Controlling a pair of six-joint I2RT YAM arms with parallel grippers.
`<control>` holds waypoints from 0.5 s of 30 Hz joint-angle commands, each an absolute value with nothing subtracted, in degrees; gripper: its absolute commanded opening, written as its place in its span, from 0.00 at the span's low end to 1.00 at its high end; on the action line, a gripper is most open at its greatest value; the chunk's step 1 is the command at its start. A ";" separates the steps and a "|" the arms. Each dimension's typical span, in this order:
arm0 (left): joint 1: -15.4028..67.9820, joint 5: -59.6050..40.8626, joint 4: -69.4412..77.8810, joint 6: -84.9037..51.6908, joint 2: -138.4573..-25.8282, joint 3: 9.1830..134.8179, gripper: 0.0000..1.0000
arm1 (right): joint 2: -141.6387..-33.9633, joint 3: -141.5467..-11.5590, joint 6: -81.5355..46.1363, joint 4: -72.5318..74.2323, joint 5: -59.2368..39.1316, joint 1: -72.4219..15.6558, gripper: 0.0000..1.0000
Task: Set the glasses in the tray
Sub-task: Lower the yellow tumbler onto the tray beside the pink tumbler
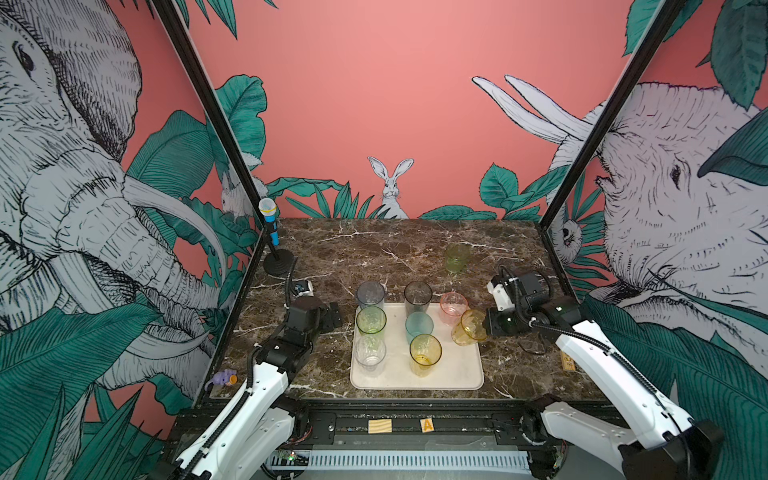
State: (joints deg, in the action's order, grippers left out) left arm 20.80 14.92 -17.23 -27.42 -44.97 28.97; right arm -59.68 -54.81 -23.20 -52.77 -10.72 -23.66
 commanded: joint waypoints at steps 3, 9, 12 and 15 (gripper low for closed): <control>20.57 16.21 -16.91 -27.35 -45.20 29.51 0.99 | -58.23 -52.90 -25.35 -50.06 -7.52 -27.30 0.00; 20.58 16.61 -16.88 -27.24 -45.44 29.55 0.99 | -58.03 -50.09 -27.50 -46.68 -3.54 -31.68 0.00; 20.62 16.46 -16.84 -27.27 -45.63 29.45 0.99 | -58.94 -48.77 -27.92 -44.21 -3.67 -32.86 0.00; 20.57 16.42 -16.73 -27.34 -45.74 29.49 0.99 | -60.13 -47.78 -28.45 -42.08 -3.52 -33.64 0.00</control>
